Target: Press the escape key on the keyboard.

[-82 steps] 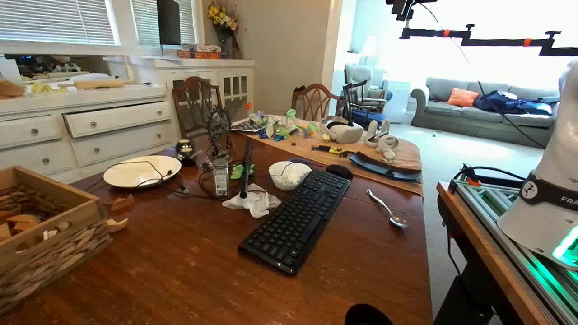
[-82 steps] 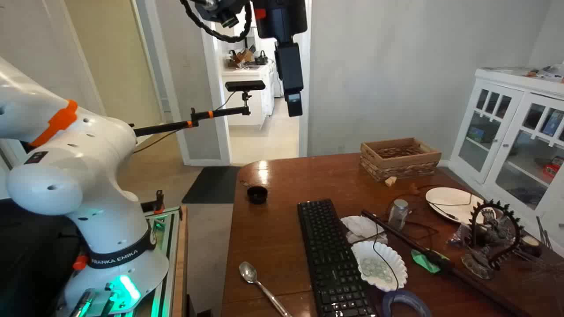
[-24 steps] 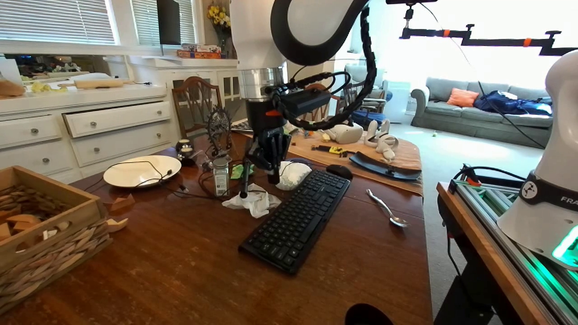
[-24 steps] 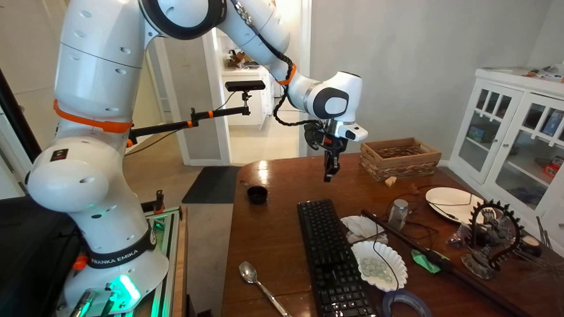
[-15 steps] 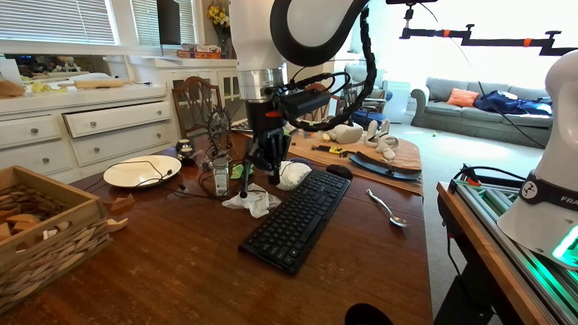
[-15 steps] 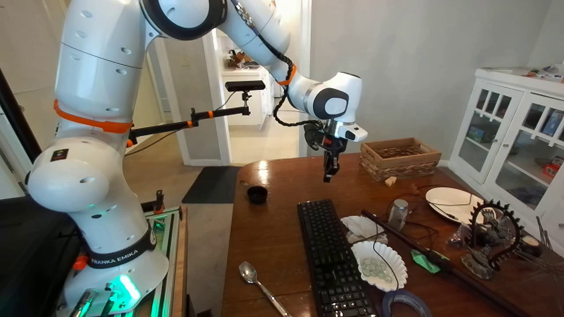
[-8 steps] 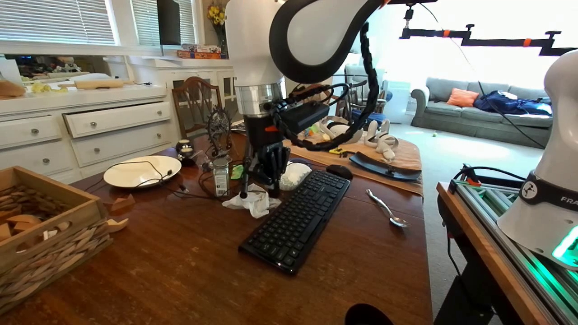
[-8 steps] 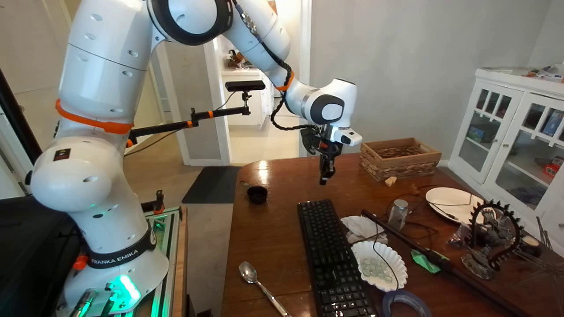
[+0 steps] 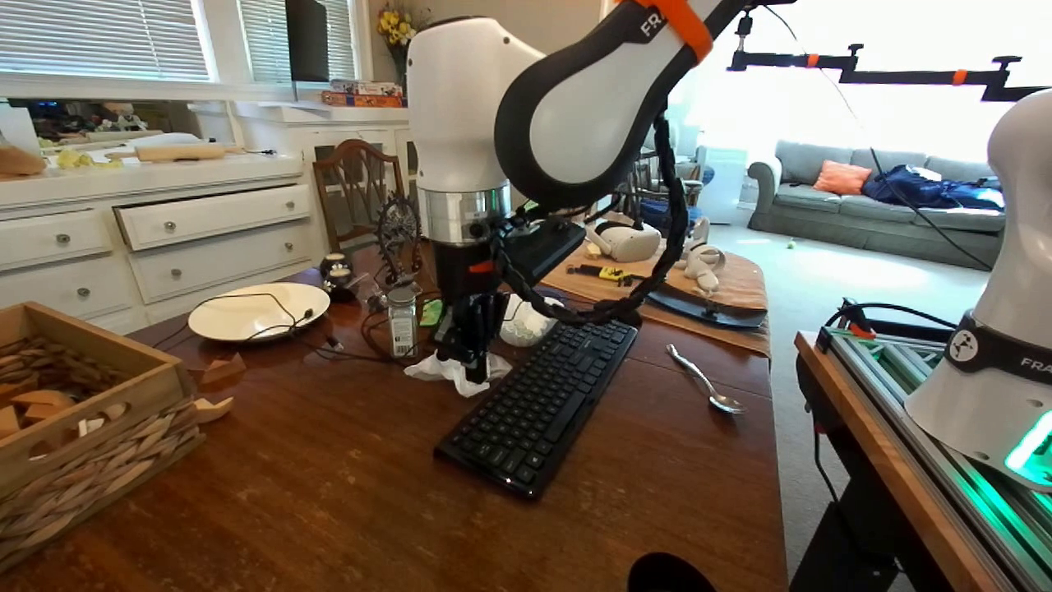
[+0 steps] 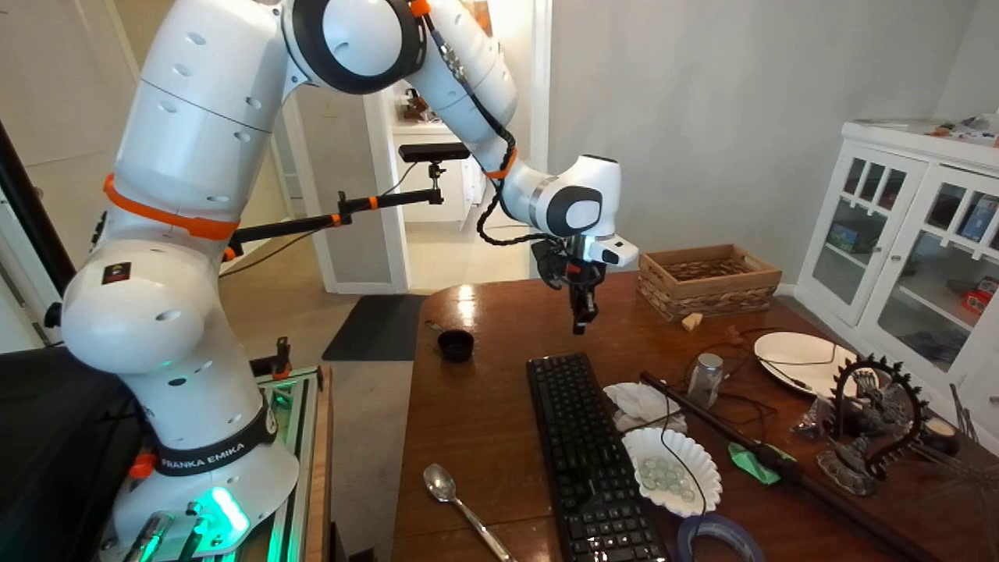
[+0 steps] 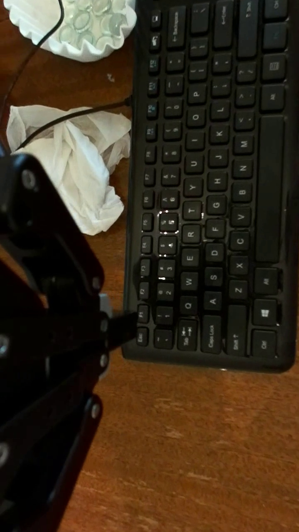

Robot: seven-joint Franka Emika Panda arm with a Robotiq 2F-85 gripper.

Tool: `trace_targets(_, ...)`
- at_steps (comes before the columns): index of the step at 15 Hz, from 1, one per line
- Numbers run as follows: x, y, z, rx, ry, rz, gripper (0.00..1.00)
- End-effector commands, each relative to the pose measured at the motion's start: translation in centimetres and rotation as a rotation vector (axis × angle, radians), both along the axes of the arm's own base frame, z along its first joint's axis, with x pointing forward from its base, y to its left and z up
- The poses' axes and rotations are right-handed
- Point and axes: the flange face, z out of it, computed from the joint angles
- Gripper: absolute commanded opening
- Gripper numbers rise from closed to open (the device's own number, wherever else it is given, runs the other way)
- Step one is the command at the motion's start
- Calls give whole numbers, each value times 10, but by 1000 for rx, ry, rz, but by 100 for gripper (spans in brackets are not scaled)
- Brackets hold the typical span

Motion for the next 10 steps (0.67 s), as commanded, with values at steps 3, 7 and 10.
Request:
trace_targets(3,3,13,-20,-41,-90,8,0)
trace_targets(7,3,13,-22,-15,-118,16,0)
trace_targets(10,6,13,-20,-16,-107,19,1)
